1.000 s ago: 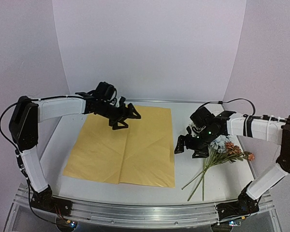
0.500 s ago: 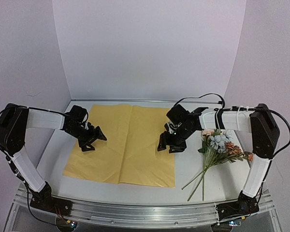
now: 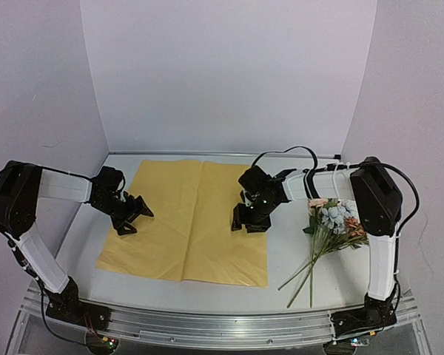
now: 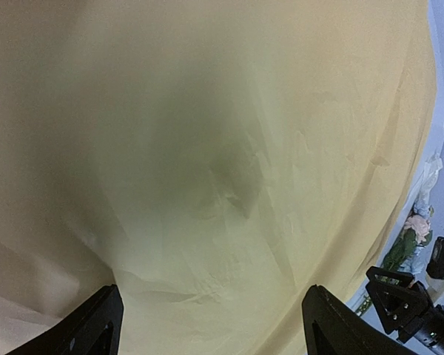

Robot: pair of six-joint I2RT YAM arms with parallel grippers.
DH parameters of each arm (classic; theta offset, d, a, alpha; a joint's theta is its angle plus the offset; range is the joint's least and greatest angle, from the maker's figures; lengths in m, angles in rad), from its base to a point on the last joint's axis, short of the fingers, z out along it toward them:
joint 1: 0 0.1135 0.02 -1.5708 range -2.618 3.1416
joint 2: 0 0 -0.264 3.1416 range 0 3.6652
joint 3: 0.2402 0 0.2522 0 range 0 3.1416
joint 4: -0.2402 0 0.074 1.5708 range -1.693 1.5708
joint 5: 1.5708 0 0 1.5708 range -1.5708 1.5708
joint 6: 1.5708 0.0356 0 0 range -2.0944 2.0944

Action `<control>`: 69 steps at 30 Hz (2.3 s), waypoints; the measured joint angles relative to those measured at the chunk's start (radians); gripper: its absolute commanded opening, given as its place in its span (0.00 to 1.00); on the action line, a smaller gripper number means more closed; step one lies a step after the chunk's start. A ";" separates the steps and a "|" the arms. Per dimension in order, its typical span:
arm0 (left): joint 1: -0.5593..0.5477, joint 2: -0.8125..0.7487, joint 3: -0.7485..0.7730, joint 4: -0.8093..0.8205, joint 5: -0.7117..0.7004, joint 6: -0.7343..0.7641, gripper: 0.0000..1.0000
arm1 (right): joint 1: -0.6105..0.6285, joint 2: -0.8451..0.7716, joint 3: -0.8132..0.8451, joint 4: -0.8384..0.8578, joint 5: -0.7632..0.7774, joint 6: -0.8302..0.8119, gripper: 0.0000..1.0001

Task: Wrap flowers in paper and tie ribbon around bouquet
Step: Rotate the flattened wrapping paper at the center of the board, then move the flattened wrapping paper to the center of the board.

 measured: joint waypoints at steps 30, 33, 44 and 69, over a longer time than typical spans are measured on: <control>0.097 0.321 0.358 0.046 0.041 0.073 0.85 | 0.272 -0.003 -0.050 -0.148 0.362 0.184 0.54; 0.099 0.385 0.447 0.042 0.051 0.088 0.85 | 0.293 0.020 0.009 -0.183 0.316 0.205 0.54; 0.101 0.536 0.668 0.033 0.064 0.114 0.85 | 0.308 0.164 0.269 -0.186 0.114 0.287 0.55; -0.308 0.380 0.720 -0.121 -0.108 0.258 0.85 | -0.068 -0.475 -0.110 -0.251 0.173 0.111 0.98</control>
